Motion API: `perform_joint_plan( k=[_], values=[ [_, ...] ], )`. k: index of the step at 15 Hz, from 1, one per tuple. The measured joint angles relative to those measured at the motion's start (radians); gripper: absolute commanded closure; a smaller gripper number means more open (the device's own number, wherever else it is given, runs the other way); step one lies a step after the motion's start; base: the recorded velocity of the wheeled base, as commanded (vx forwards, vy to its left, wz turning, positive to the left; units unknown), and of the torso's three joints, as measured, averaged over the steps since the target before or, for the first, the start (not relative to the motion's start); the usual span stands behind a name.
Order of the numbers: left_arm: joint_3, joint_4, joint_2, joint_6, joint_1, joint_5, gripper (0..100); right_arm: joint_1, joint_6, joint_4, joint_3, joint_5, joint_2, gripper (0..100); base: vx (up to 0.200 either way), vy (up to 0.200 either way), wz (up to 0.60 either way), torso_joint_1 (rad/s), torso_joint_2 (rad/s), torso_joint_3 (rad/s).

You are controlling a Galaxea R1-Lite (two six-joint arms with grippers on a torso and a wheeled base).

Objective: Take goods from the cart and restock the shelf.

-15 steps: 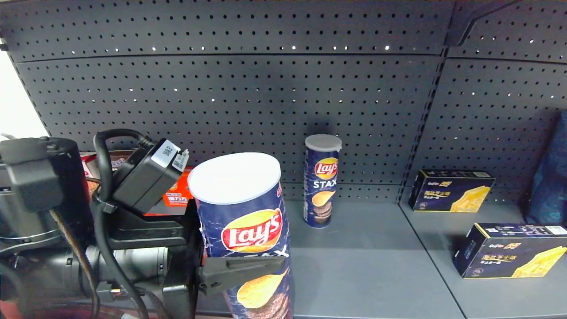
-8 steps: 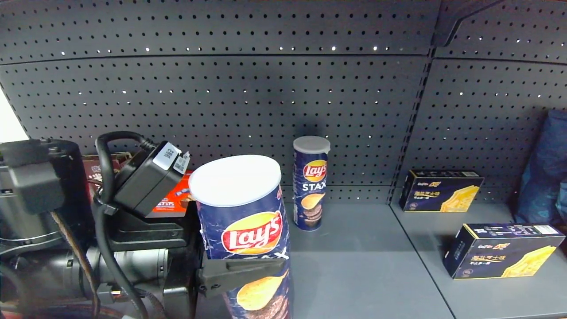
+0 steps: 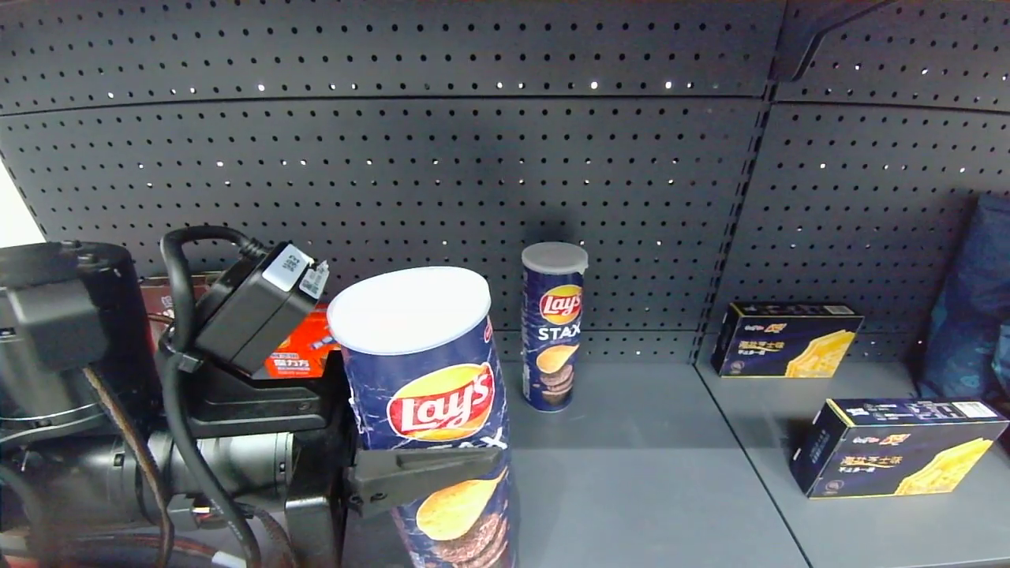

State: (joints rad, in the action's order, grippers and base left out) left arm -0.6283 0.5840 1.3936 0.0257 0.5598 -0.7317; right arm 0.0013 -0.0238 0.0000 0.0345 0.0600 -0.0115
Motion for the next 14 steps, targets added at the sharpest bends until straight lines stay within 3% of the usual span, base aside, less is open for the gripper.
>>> perform_joint_plan(
  k=[5,9,14],
  values=[
    [0.003,0.002,0.005,0.001,-0.051,0.002,100,0.064,0.050,-0.082,0.201,0.020,-0.257,0,0.000,0.000,0.00,0.000,0.00,0.000],
    [-0.003,0.003,0.023,0.001,-0.072,0.005,100,0.266,0.047,-0.149,0.389,0.057,-0.551,0,0.000,0.000,0.00,0.000,0.00,0.000],
    [-0.004,0.002,0.028,-0.001,-0.075,0.010,100,0.455,0.035,-0.223,0.501,0.084,-0.871,0,0.000,0.000,0.00,0.000,0.00,0.000]
  ],
)
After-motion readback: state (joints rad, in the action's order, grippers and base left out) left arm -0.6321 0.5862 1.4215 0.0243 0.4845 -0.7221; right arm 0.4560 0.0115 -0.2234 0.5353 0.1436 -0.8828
